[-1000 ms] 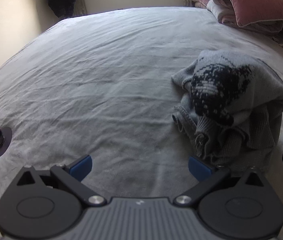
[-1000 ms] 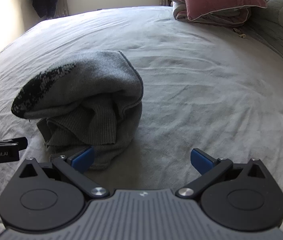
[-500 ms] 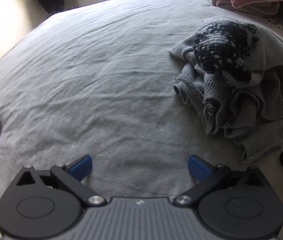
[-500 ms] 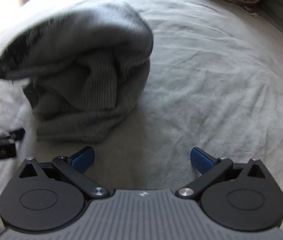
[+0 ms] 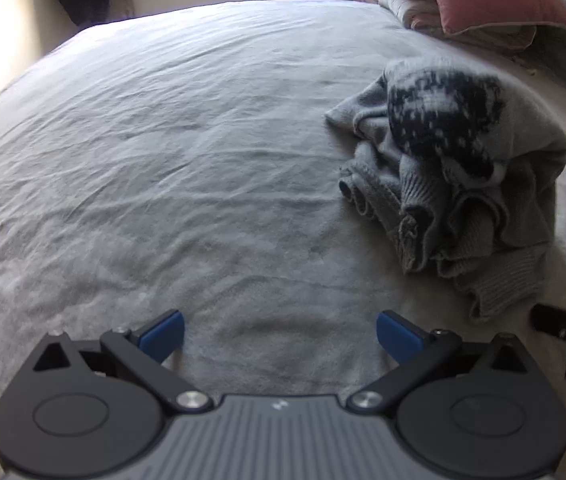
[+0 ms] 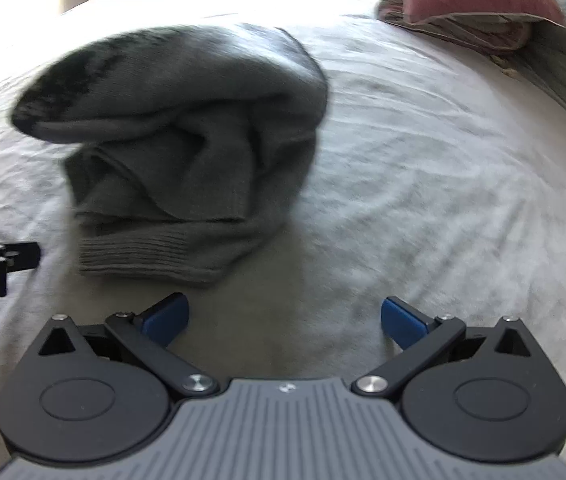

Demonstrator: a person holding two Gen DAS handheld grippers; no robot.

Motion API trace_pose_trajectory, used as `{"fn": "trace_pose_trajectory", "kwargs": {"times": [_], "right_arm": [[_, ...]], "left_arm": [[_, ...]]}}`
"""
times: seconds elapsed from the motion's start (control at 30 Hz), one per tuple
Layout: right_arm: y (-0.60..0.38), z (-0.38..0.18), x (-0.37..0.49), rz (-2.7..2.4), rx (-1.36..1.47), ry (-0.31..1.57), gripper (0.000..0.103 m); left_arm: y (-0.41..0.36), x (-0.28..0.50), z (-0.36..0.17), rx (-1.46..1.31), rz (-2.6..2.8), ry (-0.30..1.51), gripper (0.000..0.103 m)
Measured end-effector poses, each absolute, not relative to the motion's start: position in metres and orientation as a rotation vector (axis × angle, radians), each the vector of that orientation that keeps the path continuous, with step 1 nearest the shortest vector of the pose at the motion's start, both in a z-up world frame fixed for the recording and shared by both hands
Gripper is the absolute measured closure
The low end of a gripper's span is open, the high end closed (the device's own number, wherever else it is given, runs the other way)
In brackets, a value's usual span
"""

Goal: Fold clothes

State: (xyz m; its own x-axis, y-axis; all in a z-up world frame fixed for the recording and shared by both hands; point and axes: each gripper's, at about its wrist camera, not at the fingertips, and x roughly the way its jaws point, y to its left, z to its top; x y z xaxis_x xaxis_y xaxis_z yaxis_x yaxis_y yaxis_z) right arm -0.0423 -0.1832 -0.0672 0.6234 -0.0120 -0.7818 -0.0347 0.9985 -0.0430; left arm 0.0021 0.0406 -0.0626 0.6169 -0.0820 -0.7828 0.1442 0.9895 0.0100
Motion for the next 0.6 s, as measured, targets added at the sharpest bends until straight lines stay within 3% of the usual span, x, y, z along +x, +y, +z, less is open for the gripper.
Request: {"fn": "trace_pose_trajectory", "kwargs": {"times": [0.27, 0.37, 0.6], "right_arm": [[-0.171, -0.043, -0.041, 0.142, 0.019, 0.759, 0.000], [-0.164, -0.040, -0.031, 0.168, -0.004, 0.698, 0.010], [-0.167, -0.053, -0.022, 0.206, -0.020, 0.634, 0.045]], "left_arm": [[0.062, 0.010, -0.052, -0.007, -0.134, 0.907, 0.001], [0.062, 0.010, -0.050, -0.005, -0.140, 0.902, 0.001], [0.052, 0.013, -0.046, -0.004, -0.184, 0.894, 0.001]]}}
